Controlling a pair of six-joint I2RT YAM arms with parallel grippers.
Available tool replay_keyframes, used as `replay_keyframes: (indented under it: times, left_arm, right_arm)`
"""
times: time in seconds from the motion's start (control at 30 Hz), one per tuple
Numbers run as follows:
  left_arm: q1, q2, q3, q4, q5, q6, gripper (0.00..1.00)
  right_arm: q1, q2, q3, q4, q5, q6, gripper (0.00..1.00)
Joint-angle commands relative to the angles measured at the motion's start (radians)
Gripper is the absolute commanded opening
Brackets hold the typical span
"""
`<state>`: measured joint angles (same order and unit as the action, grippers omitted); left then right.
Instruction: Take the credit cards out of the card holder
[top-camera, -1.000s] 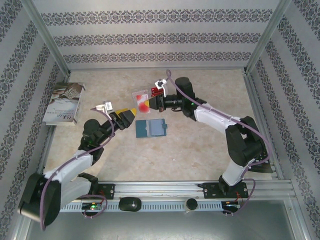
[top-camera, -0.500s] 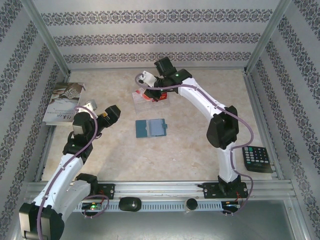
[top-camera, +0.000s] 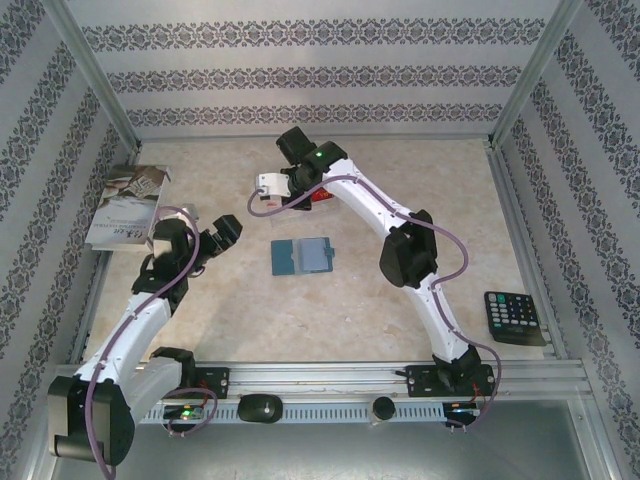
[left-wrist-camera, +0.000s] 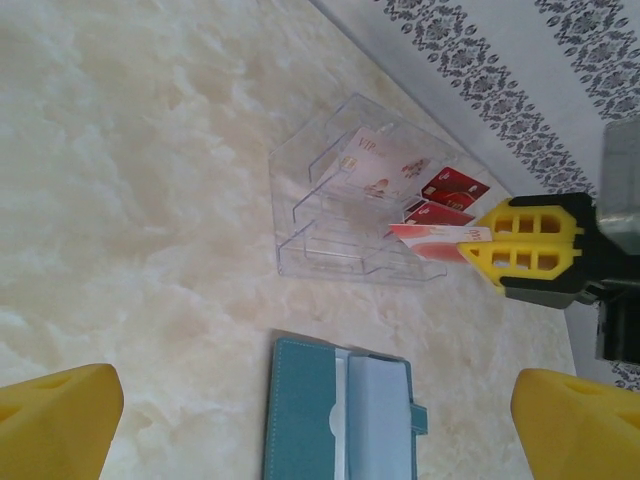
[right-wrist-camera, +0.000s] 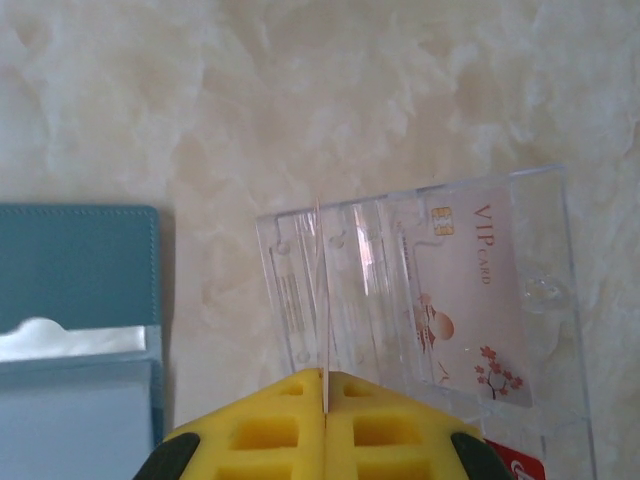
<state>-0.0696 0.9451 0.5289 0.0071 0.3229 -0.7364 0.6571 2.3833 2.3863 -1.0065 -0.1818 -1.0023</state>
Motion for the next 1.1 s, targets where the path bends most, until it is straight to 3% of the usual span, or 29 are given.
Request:
replay_keyframes:
  times: [0.0, 0.2, 0.4, 0.53, 1.07]
  left_arm:
    - [0.014, 0.015, 0.026, -0.016, 0.019, 0.004, 1.00]
    - [0.016, 0.045, 0.020, -0.007, 0.018, -0.001, 1.00]
    - [0.017, 0.082, 0.011, 0.009, 0.035, -0.012, 1.00]
    - [0.018, 0.093, 0.002, 0.024, 0.043, -0.016, 1.00]
    - [0.027, 0.131, -0.027, 0.094, 0.076, -0.042, 1.00]
  right_arm:
    - [-0.003, 0.008, 0.047, -0.031, 0.039, -0.114, 0.00]
    - [-0.007, -0.012, -0.005, -0.027, 0.047, -0.171, 0.00]
    - [0.008, -0.007, -0.115, 0.106, 0.105, -0.224, 0.00]
    - [0.014, 0.021, -0.131, 0.196, 0.162, -0.232, 0.00]
    - [0.037, 0.003, -0.266, 0.328, 0.202, -0.242, 0.00]
